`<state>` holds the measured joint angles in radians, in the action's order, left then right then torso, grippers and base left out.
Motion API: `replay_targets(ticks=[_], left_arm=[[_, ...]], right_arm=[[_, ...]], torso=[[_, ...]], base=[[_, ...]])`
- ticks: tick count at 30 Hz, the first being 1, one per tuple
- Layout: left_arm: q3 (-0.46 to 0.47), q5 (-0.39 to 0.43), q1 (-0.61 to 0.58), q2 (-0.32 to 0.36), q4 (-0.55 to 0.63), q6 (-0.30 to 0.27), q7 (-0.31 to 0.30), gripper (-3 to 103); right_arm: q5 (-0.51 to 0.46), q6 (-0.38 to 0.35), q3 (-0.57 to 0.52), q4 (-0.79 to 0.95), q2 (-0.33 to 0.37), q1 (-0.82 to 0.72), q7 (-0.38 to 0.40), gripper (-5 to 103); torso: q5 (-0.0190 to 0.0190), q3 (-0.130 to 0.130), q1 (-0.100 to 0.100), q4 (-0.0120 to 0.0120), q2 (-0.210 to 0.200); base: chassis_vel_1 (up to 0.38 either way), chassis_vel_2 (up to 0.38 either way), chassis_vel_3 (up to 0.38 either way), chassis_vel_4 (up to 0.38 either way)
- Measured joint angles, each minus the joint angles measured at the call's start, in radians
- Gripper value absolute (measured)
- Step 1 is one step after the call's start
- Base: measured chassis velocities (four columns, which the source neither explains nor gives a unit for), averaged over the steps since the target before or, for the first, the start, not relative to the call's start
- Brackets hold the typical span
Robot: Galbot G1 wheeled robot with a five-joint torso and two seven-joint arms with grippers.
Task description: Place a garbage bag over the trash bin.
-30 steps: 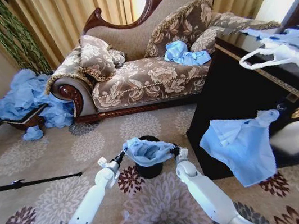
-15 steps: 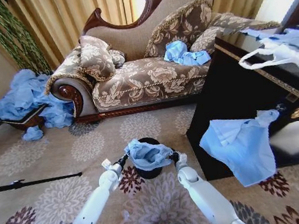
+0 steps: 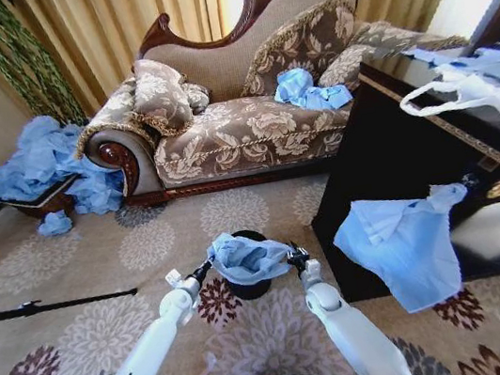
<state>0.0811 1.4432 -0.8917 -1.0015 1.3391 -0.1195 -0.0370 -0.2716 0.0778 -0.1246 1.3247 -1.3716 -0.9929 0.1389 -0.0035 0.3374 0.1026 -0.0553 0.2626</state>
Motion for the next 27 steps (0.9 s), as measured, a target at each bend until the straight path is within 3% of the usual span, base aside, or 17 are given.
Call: replay_targets(ticks=[1, 4, 5, 10, 11, 17, 21, 26, 27], left_arm=[[0.0, 0.0, 0.0, 0.0, 0.0, 0.0, 0.0, 0], [0.004, 0.012, -0.004, 0.014, 0.024, 0.0, -0.001, 0], [0.004, 0.012, -0.004, 0.014, 0.024, 0.0, -0.001, 0], [0.001, 0.019, 0.003, 0.023, 0.049, 0.0, -0.002, 0], [0.001, 0.019, 0.003, 0.023, 0.049, 0.0, -0.002, 0], [-0.011, 0.03, 0.033, 0.025, 0.035, -0.001, -0.002, 0], [-0.016, 0.035, 0.043, 0.025, 0.029, -0.001, -0.004, 0], [-0.029, 0.036, 0.062, 0.023, 0.019, -0.003, -0.005, 0], [-0.036, 0.036, 0.07, 0.024, 0.014, -0.003, -0.005, 0]], right_arm=[[0.0, 0.0, 0.0, 0.0, 0.0, 0.0, 0.0, 36], [0.034, 0.011, 0.012, 0.041, 0.005, -0.036, -0.016, 51], [0.034, 0.011, 0.012, 0.041, 0.005, -0.036, -0.016, 51], [0.112, 0.015, 0.01, 0.09, 0.03, -0.079, -0.046, 73], [0.112, 0.015, 0.01, 0.09, 0.03, -0.079, -0.046, 73], [0.131, 0.014, 0.006, 0.157, 0.091, -0.147, -0.077, 98], [0.145, 0.046, -0.006, 0.161, 0.112, -0.17, -0.122, 100], [0.177, 0.105, -0.035, 0.163, 0.14, -0.197, -0.219, 100], [0.178, 0.127, -0.049, 0.162, 0.152, -0.208, -0.269, 100]], torso=[[0.0, 0.0, 0.0, 0.0, 0.0], [0.0001, 0.0, 0.0, 0.0001, 0.0], [0.0001, 0.0, 0.0, 0.0001, 0.0], [0.0002, 0.0, 0.0, 0.0, 0.0], [0.0002, 0.0, 0.0, 0.0, 0.0], [0.0002, 0.0, 0.0, 0.0, 0.0], [0.0001, 0.0, 0.0, -0.0001, 0.0], [0.0001, 0.0, 0.0, 0.0001, 0.0], [0.0002, 0.0, 0.0, 0.0, 0.0]], base=[[0.0, 0.0, 0.0, 0.0], [0.0, 0.0, 0.0, 0.0], [0.0, 0.0, 0.0, 0.0], [0.0, 0.0, 0.0, 0.0], [0.0, 0.0, 0.0, 0.0], [0.0, 0.0, 0.0, 0.0], [0.0, 0.0, 0.0, 0.0], [0.0, 0.0, 0.0, 0.0], [0.0, 0.0, 0.0, 0.0]])
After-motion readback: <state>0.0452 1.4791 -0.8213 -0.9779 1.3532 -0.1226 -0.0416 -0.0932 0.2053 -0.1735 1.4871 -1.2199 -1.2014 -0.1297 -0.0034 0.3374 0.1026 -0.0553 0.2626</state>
